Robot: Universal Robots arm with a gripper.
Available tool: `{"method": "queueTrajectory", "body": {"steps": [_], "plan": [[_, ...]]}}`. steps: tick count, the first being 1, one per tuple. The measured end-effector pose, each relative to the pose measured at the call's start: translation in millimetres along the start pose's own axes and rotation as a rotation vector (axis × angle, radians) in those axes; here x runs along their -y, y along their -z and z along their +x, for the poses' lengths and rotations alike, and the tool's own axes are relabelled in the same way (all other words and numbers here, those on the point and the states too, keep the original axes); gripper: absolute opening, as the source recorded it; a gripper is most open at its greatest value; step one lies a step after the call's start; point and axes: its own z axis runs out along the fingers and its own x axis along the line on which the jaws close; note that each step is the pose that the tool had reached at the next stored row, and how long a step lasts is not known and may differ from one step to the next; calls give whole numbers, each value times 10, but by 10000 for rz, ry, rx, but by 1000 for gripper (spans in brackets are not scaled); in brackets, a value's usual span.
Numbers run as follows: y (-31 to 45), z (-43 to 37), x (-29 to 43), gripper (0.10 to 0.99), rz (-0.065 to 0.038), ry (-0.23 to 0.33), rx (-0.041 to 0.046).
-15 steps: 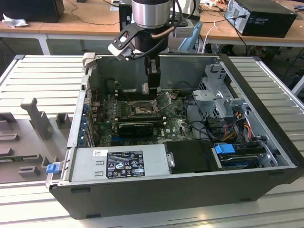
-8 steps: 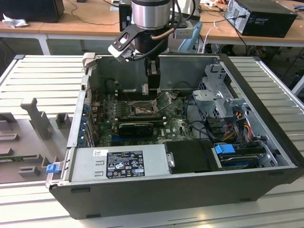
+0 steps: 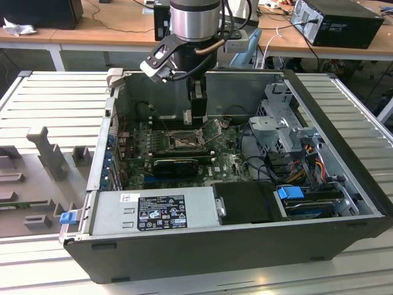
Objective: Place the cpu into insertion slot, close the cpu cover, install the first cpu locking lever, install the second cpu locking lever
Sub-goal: 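Place the cpu into insertion slot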
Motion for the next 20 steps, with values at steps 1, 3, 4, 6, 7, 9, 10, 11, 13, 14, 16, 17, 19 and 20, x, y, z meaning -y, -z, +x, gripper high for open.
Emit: {"method": "queueTrajectory", "body": {"steps": [1, 3, 4, 6, 7, 9, 10, 11, 13, 14, 16, 17, 19, 20], "plan": [[-5, 0, 0, 525, 2, 0, -1], [-15, 0, 1, 525, 5, 0, 0], [-19, 0, 2, 525, 6, -1, 0], [-27, 0, 2, 525, 10, 0, 0], [-33, 0, 3, 525, 12, 0, 0], [-57, 3, 4, 525, 13, 1, 0], [-63, 5, 5, 525, 13, 0, 1], [-72, 11, 6, 525, 13, -1, 1], [-82, 30, 8, 525, 13, 0, 0], [-90, 49, 9, 525, 13, 0, -1], [-99, 64, 10, 525, 14, -1, -1], [-108, 64, 11, 525, 18, 0, -1], [-124, 64, 13, 525, 61, -2, 1], [-128, 64, 13, 525, 71, -1, 2]]}}
